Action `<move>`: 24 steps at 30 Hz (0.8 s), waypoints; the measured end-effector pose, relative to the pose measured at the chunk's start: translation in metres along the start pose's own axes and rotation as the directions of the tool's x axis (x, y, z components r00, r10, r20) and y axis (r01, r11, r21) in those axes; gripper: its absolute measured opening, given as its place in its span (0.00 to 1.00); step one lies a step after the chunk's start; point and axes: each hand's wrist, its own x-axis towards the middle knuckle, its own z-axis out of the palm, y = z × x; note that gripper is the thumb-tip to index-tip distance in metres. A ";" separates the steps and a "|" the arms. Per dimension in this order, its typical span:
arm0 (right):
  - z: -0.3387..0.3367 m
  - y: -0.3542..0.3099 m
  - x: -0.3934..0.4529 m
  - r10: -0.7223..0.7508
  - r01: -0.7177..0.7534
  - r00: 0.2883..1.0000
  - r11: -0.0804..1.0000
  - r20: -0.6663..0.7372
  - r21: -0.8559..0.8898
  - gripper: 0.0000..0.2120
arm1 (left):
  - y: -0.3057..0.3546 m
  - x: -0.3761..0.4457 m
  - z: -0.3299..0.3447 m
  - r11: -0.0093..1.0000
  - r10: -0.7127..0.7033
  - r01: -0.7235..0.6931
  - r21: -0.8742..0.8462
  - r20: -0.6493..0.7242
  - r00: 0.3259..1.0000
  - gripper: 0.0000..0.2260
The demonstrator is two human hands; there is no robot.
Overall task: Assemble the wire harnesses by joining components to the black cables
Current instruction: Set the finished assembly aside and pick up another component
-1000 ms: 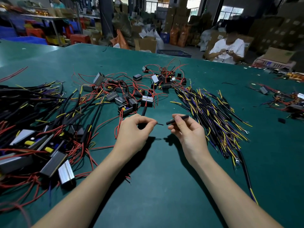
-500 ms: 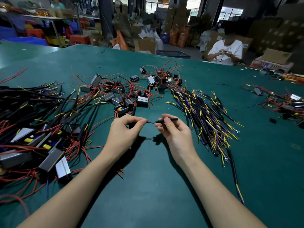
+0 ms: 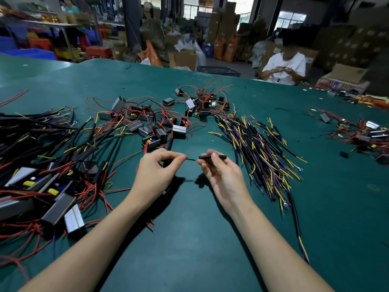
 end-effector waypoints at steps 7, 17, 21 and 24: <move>-0.002 0.003 0.003 0.017 -0.007 0.996 0.993 0.085 -0.119 0.06 | 0.003 0.001 0.001 1.000 0.025 -0.024 0.007 -0.009 1.000 0.04; 0.000 0.008 0.002 0.056 -0.051 0.998 0.991 0.037 -0.121 0.06 | 0.005 -0.002 0.002 0.999 0.021 -0.022 -0.030 -0.044 0.999 0.04; 0.003 0.011 -0.001 -0.065 0.065 0.998 0.989 0.000 -0.130 0.04 | 0.009 -0.004 0.005 0.997 0.064 -0.067 0.025 0.089 0.994 0.09; 0.005 0.010 -0.003 -0.163 0.166 0.986 0.951 0.035 -0.259 0.03 | 0.013 -0.007 0.006 0.985 0.124 -0.144 0.099 0.183 0.975 0.13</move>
